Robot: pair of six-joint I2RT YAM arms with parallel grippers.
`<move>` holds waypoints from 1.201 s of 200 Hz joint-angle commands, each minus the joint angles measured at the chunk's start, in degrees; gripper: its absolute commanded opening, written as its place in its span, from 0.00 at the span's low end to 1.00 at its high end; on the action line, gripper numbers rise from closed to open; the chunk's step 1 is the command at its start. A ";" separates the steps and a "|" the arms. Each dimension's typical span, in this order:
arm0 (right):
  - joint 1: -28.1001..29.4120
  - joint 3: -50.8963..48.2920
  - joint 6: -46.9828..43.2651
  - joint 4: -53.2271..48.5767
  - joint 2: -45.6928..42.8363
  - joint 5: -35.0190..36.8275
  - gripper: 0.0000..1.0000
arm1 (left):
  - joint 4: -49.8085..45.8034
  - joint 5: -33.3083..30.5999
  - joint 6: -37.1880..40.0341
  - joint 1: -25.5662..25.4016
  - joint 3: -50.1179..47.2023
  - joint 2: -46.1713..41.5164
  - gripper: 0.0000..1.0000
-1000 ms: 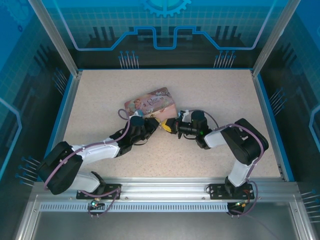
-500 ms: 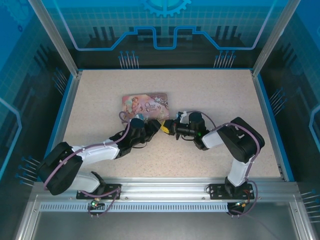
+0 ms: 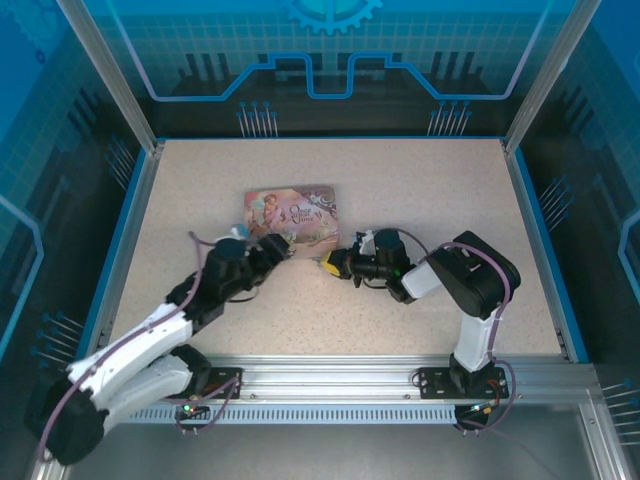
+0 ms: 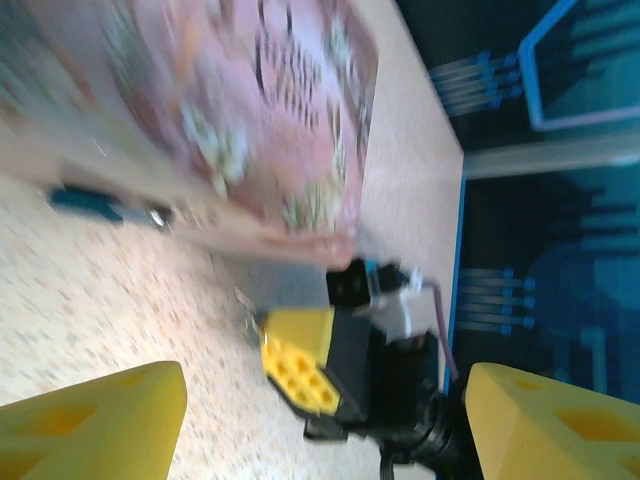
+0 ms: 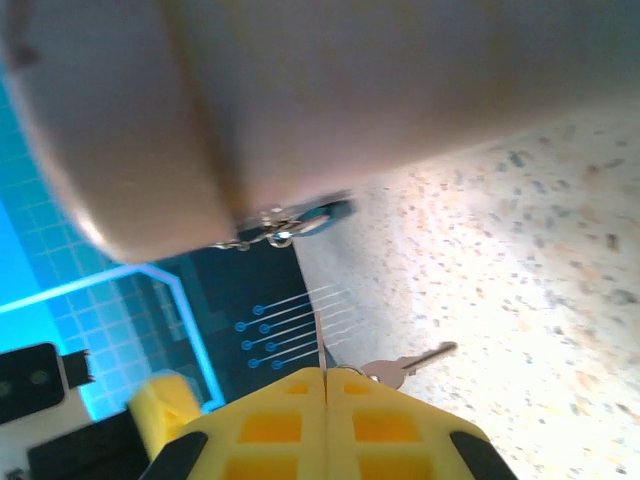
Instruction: Unlock a padlock with a key
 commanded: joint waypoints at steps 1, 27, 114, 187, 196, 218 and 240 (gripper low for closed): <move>0.40 -0.69 -7.46 -7.17 -3.37 0.98 0.00 | -13.48 0.26 8.10 6.69 1.81 -5.33 0.76; 0.35 0.05 -11.41 -12.68 -5.70 1.49 0.00 | -14.19 6.79 10.09 12.39 2.04 -5.72 0.77; 0.44 0.16 -12.05 -12.85 -6.23 1.82 0.00 | -4.90 12.00 9.55 12.47 -3.35 0.03 0.73; 0.53 1.06 -14.10 -16.23 -8.20 1.88 0.00 | 0.31 13.95 8.92 11.95 -5.17 3.59 0.73; 0.62 1.22 -14.49 -17.07 -8.58 1.91 0.00 | 0.88 13.96 8.84 11.77 -5.39 4.03 0.73; 0.62 1.50 -15.76 -18.99 -9.86 2.06 0.00 | 2.31 14.27 8.67 11.28 -5.66 5.54 0.73; 0.62 1.77 -16.71 -20.33 -10.73 2.22 0.00 | 4.19 14.40 8.30 10.71 -6.05 7.06 0.72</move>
